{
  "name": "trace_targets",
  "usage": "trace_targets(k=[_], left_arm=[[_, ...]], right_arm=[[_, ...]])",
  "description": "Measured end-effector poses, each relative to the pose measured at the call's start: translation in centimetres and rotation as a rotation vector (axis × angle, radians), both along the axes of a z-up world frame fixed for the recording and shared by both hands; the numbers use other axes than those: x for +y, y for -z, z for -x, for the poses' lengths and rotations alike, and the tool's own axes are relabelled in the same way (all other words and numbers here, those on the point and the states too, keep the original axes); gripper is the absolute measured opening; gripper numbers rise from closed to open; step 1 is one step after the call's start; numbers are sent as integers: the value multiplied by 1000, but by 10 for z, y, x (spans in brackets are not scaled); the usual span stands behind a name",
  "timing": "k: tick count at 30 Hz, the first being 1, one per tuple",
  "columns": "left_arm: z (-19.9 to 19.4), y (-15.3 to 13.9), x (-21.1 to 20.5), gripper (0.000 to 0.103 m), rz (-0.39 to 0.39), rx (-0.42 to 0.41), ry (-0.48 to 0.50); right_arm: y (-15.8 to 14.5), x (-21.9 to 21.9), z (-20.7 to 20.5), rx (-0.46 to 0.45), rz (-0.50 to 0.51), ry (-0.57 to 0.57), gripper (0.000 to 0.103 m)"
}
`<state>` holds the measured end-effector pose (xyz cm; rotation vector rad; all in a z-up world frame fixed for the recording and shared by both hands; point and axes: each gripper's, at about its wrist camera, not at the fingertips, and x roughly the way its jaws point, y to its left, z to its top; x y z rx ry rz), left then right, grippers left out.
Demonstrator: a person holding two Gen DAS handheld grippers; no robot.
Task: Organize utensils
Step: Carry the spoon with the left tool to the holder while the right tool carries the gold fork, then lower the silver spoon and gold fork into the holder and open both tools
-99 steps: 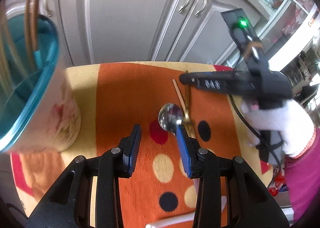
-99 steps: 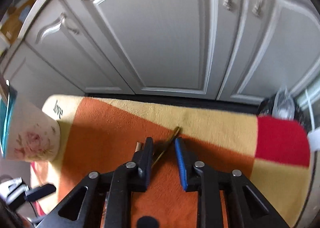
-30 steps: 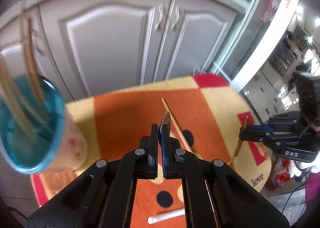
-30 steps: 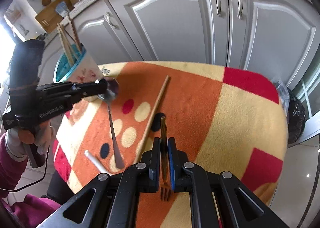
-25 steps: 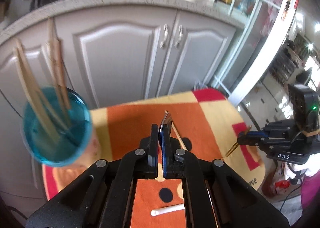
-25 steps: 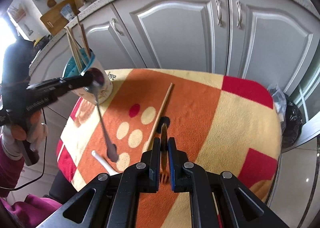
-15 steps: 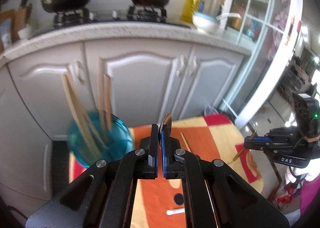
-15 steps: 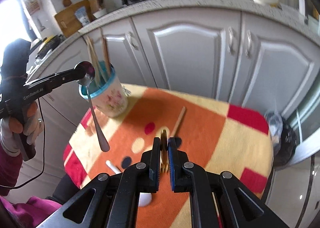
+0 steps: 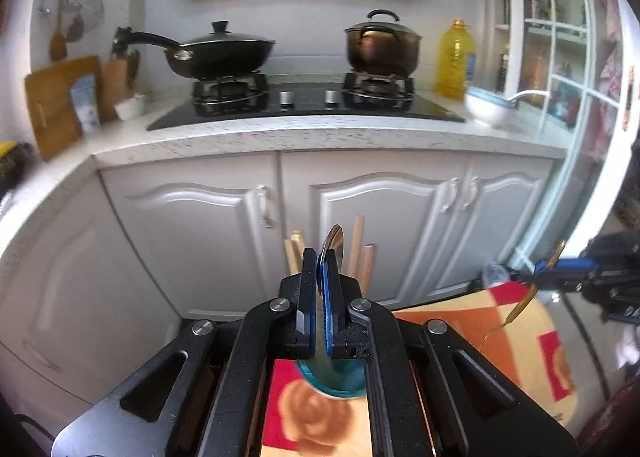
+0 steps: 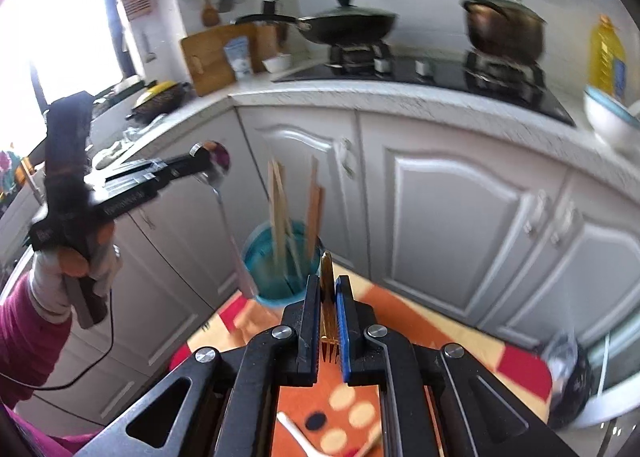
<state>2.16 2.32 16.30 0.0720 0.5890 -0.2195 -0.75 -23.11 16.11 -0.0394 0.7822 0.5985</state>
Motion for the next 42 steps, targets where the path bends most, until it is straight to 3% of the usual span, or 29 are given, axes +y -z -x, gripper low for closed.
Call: trace_targets(k=[9,14,21,32,33,34,36,37,38,42], left_arm=[[-18,31,4,1,-116,-32,-78],[-26,52,-6,1,-197,-60,-93],[-32,85,-18,1,-233,-14,-74],[-36,116,-17,2,-162,97,-88],[-36,116,-16,2,-150,108,-89],[-36,116,-14,3,-136,120,-94],[-34,114,-10,12,-114,125,-108],[-33,112,-9,22,-103,124,-112],[-31,110,-8,27,-89,124,-115],[-20,100,-5,36,-40,117,-121]], right_arm=[[4,61,-39,13,-3,-86,7],[31,82,-58,63,11,-89,7],[72,84,-74,145,-1,-67,7],[118,85,-90,259,-20,-41,7],[119,81,-90,260,-29,-29,10],[119,77,-89,260,-37,-20,22],[116,65,-86,264,-55,6,35],[114,59,-83,263,-71,13,34],[112,56,-81,262,-77,16,34],[108,39,-66,257,-82,47,34]])
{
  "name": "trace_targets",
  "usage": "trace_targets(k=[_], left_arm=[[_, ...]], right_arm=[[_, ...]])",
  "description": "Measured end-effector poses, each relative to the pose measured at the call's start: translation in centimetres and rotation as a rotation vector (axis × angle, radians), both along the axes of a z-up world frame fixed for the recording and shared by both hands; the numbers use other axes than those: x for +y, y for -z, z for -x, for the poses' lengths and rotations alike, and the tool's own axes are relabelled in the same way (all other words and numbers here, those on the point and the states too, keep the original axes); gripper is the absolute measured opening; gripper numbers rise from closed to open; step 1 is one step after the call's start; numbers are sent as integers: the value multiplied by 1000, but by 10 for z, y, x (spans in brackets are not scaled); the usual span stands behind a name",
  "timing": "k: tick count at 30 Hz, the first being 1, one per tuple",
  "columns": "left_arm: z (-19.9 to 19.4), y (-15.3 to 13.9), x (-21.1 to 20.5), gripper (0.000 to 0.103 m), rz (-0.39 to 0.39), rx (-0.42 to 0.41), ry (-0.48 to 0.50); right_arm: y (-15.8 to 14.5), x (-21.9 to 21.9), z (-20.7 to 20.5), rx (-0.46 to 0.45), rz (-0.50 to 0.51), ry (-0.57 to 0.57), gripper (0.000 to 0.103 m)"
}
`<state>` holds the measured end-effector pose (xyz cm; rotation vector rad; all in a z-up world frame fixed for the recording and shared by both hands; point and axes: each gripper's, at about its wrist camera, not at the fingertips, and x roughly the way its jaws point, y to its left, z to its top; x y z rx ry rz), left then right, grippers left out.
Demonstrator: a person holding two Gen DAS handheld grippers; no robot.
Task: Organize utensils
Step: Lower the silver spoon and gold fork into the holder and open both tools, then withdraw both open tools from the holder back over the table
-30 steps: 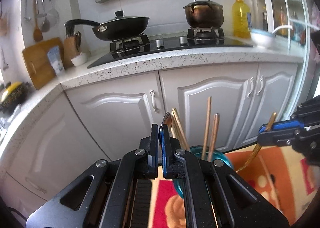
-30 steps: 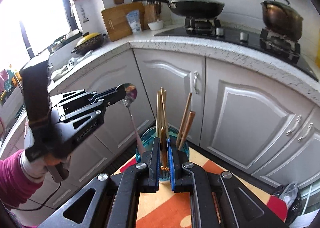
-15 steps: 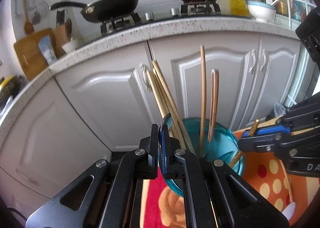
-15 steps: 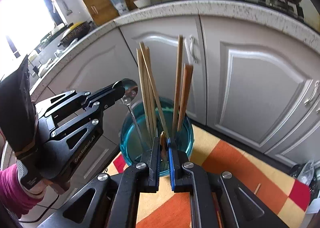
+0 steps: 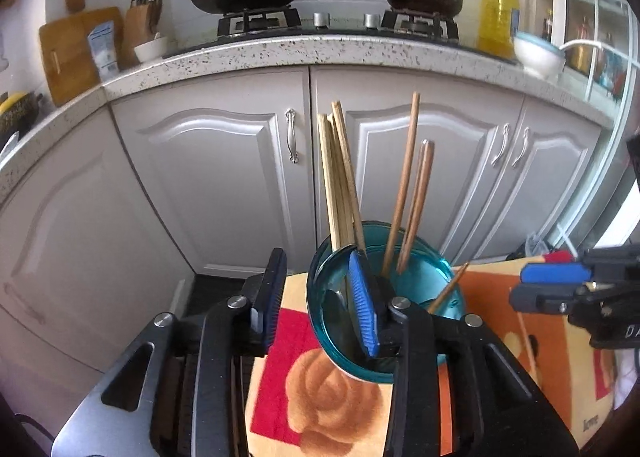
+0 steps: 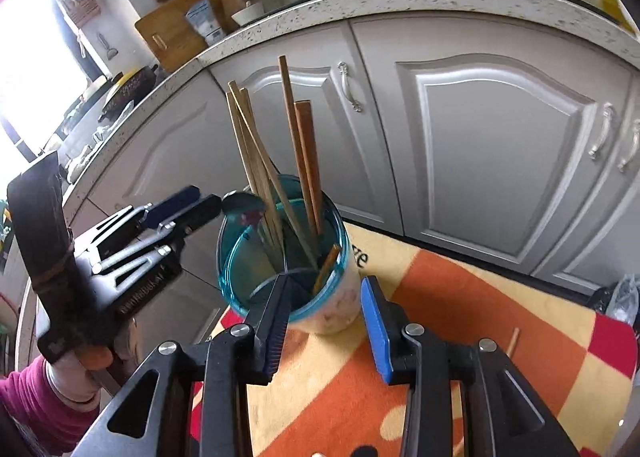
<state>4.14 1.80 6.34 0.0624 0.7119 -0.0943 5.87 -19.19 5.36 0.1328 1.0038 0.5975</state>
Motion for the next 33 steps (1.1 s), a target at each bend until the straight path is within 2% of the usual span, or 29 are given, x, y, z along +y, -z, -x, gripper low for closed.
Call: trace_targets(k=[9,16,33], left_arm=[[35,-20,-13,37,52,-8,7],[65,-28,-47,37,71,-21,73],[103,-28,-116,37,31,-23,205]], right_arm=[[-15,-16,43,-41,12,52,35],[-23,-40,77,-60,37,99,38],[-28,-95,135,-68,84,208,41]])
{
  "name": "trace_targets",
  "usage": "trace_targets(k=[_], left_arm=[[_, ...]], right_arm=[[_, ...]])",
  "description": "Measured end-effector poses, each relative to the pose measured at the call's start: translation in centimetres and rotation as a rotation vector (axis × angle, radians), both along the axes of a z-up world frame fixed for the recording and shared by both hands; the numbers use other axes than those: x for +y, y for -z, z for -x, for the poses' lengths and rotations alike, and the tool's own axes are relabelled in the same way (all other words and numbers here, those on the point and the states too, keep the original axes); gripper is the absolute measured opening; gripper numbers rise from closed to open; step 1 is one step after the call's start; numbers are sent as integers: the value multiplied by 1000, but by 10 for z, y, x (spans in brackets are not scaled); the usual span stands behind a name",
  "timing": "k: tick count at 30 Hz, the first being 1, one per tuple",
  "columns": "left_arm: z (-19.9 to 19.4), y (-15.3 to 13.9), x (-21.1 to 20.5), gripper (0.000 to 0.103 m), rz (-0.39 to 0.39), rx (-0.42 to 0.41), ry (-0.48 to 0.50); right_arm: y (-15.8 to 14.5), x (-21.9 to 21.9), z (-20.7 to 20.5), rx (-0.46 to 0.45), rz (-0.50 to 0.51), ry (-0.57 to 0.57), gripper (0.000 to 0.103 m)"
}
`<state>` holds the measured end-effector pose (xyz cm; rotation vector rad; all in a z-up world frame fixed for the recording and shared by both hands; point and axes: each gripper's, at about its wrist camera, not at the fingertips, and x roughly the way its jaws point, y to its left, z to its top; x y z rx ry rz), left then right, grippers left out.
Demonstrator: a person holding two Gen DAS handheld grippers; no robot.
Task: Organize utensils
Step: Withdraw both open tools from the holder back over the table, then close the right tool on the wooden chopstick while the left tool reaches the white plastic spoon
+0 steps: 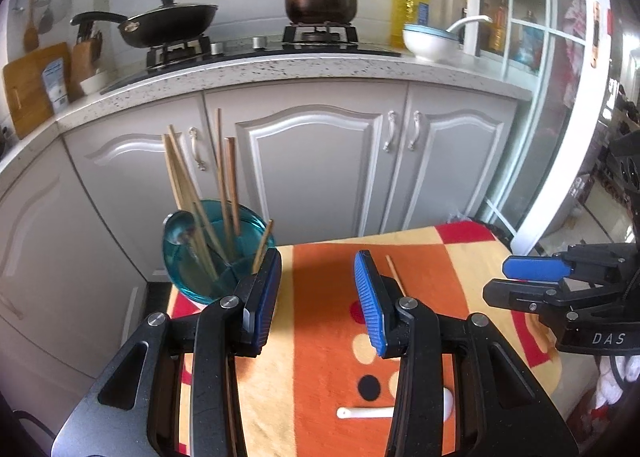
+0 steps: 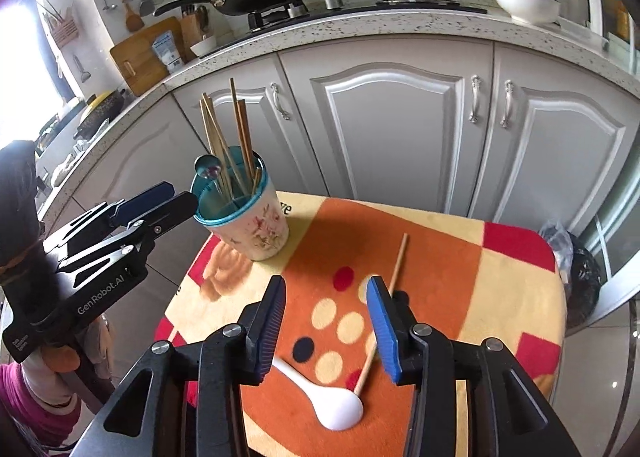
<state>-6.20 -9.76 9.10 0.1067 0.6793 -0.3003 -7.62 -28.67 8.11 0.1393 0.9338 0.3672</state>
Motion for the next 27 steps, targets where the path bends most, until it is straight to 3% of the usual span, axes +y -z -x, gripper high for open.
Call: trace_targets(k=[15,20,27], left_arm=[[8,9,-15,37,-21,19,45],[1,15,-3,37,9,54,22],[-12,48,27,37,111,231,31]], right_arm=[[18,-16,9,41,-6,30,41],[29,-19,6,72,-17,35,41],[79,-23,-15,164,-19,68,41]])
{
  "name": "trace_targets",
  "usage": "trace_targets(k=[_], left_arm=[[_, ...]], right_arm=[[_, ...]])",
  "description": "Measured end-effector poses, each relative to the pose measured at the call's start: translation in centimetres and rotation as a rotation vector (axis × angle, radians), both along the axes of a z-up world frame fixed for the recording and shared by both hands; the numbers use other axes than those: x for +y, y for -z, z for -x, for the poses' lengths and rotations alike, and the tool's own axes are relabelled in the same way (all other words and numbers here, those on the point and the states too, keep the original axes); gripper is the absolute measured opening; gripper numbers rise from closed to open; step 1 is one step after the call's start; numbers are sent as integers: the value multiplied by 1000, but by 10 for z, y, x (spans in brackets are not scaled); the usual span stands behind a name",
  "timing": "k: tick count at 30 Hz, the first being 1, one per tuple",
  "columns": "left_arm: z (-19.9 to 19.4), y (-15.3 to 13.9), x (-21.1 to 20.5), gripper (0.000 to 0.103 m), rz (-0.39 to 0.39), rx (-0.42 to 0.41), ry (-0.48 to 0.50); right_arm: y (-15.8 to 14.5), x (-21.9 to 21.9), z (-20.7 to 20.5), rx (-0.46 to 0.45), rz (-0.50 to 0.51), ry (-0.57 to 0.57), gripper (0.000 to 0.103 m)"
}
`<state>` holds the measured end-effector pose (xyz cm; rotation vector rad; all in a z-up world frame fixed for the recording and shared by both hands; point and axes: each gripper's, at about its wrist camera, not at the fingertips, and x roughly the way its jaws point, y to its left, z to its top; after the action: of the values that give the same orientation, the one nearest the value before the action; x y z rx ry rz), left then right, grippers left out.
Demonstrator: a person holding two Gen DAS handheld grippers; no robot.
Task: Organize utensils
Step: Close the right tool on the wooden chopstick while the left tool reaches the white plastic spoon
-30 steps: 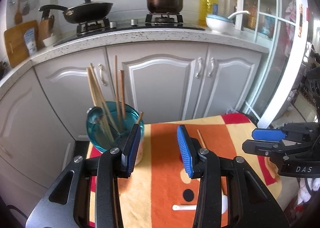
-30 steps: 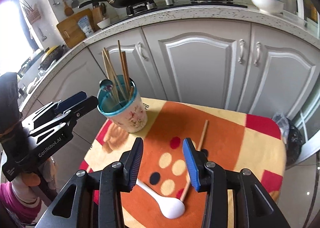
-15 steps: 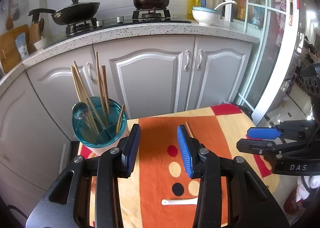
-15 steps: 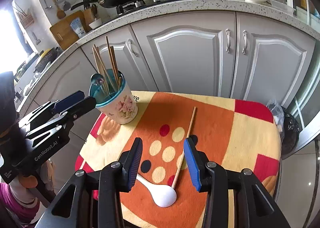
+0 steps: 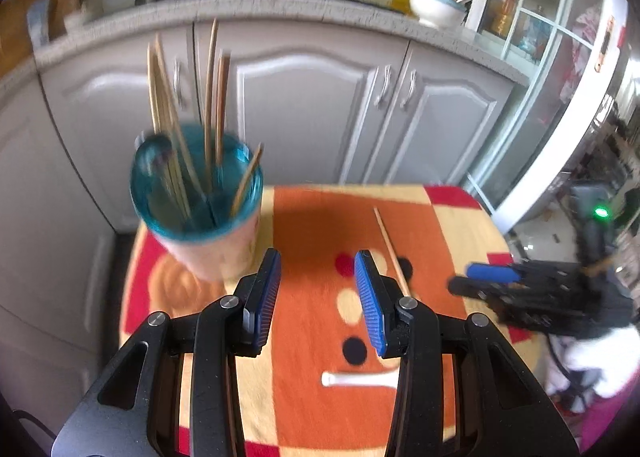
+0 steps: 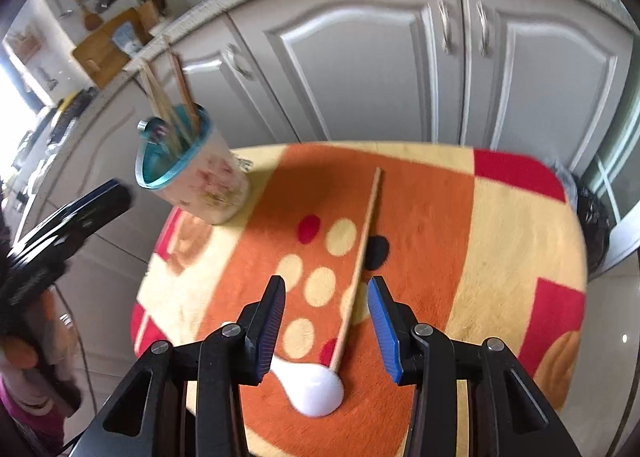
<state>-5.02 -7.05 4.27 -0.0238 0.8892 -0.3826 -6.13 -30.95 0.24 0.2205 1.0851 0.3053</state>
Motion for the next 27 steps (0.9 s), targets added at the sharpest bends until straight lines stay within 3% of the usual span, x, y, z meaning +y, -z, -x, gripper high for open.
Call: trace_targets(k=[5,8,9,13,16,24,26,27], left_arm=[[6,33,26,37,117,179,-7],[16,57,37,46,195,301,-33],[20,63,37,51,209,330,-36],[28,95,26,51,215,423,-49],[26,112,16,51,191,460,-51],[20,128,-1,51,163,449,-49],[19,128,-5,37,128,429,-44],[19,129,-8,24,103,423,-38]], right_arm=[[28,4,-19,52,27,-15,41],[36,5,-29,72,34,-30,41],[38,5,-32,77,38,-34,41],[45,2,-37,88,42,-49,41],[49,-2,-40,95,42,-46,41],[63,-4,-52,110,54,-62,41],[67,-2,-60,111,74,-63,41],[68,-1,-63,109,78,-61,41]])
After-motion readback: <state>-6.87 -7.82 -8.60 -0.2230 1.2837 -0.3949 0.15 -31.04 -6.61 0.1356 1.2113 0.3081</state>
